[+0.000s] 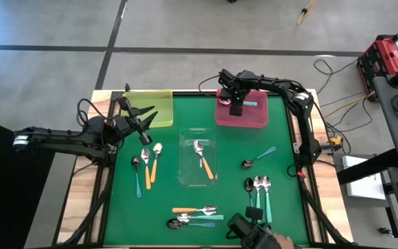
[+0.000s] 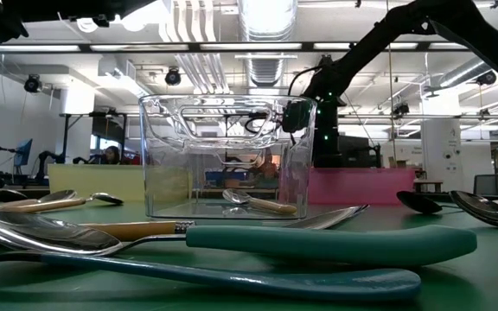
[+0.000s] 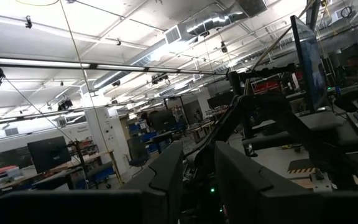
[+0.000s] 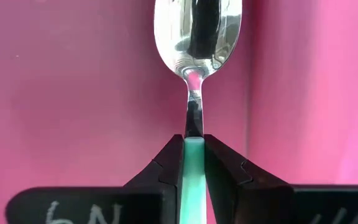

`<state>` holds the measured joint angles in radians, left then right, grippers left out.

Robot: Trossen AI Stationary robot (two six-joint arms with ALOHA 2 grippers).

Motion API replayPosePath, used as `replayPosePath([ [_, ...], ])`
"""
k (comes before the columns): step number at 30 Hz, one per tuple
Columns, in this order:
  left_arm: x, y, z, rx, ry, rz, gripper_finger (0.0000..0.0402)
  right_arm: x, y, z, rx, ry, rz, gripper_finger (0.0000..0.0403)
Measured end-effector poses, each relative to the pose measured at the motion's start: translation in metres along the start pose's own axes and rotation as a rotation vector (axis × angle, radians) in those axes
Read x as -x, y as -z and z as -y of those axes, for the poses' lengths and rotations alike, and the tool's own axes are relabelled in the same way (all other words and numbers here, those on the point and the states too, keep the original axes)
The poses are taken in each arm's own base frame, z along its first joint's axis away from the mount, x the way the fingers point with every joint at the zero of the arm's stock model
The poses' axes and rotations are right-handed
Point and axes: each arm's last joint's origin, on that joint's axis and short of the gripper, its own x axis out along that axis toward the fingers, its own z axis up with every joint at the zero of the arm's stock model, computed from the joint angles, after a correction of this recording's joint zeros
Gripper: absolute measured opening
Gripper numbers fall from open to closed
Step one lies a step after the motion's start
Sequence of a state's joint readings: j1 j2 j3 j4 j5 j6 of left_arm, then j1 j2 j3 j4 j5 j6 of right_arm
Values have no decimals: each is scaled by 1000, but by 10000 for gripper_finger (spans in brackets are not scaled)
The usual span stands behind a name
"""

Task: Sort silverware by color (type)
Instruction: Put the top right light blue spoon into the pink bin, then put the middle left blue spoon into the yellow bin

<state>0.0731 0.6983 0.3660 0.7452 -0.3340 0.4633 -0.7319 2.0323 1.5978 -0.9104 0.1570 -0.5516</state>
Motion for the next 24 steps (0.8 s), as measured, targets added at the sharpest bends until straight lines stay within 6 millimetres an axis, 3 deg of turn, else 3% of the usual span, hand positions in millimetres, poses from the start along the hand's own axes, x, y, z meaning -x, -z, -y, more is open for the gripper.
replayPosePath([
  [12, 0, 0, 0, 0, 0, 0, 77, 0, 0, 0, -7, 0, -1, 98],
  [20, 0, 0, 0, 0, 0, 0, 77, 2, 1, 0, -39, -1, -5, 97],
  [24, 0, 0, 0, 0, 0, 0, 77, 15, 3, -2, -73, -6, -14, 88],
])
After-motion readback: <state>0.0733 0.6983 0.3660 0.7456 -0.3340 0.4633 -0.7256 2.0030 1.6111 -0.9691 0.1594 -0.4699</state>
